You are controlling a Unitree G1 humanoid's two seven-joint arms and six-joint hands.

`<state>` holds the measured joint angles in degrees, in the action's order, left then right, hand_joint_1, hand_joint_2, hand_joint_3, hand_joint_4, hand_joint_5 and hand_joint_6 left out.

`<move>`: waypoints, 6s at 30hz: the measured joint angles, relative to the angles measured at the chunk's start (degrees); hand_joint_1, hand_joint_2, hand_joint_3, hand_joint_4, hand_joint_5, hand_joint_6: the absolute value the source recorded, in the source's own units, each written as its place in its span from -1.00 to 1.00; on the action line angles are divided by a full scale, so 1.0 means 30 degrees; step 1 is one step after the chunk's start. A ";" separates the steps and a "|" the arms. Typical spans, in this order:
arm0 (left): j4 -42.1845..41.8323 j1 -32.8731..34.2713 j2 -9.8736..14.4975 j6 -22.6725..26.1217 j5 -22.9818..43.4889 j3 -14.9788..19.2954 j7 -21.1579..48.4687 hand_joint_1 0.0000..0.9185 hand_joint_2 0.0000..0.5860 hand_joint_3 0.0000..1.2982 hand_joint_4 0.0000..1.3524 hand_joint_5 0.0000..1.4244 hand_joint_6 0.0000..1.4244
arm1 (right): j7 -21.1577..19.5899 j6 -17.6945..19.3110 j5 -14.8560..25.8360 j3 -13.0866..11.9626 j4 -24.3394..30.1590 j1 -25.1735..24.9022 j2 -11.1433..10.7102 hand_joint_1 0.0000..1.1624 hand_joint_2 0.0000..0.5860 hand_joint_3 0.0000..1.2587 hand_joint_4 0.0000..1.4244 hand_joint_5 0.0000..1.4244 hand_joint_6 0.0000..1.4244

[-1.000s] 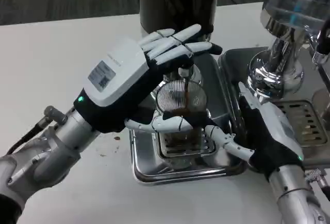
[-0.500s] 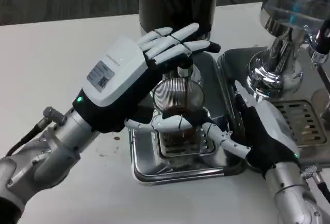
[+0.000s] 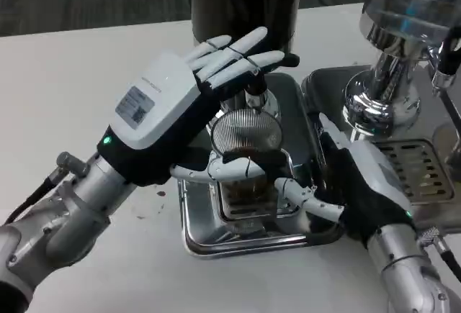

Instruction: Grasp the cup under the faucet to collect the drink, then remove the cup.

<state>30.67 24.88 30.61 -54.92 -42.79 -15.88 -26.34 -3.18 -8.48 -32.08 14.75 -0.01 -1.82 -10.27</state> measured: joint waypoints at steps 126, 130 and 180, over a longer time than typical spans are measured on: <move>-0.2331 -1.0546 0.0090 0.6758 0.4520 0.5105 0.2012 -0.91 -0.37 -0.53 -1.00 -0.76 -1.00 | -0.1991 0.5033 0.2357 0.0492 -0.4945 -0.1902 0.1965 0.22 -0.39 -0.96 -0.77 -0.61 -0.46; -0.2352 -1.0625 0.0030 0.6849 0.4518 0.5157 0.2009 -0.91 -0.37 -0.53 -1.00 -0.76 -1.00 | -0.2056 0.5187 0.2372 0.0542 -0.5347 -0.2277 0.2000 0.26 -0.41 -0.93 -0.74 -0.58 -0.40; -0.3316 -1.1473 -0.0519 0.7226 0.4443 0.6067 0.1974 -0.88 -0.38 -0.50 -1.00 -0.74 -1.00 | -0.6498 0.8113 0.1444 0.0430 -0.7467 -0.1958 0.2550 0.60 -0.46 -0.29 -0.16 0.19 0.68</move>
<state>20.72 -9.54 29.05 -33.24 -29.46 2.32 -20.42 -22.67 15.86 -27.75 16.04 -22.41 -7.70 -2.62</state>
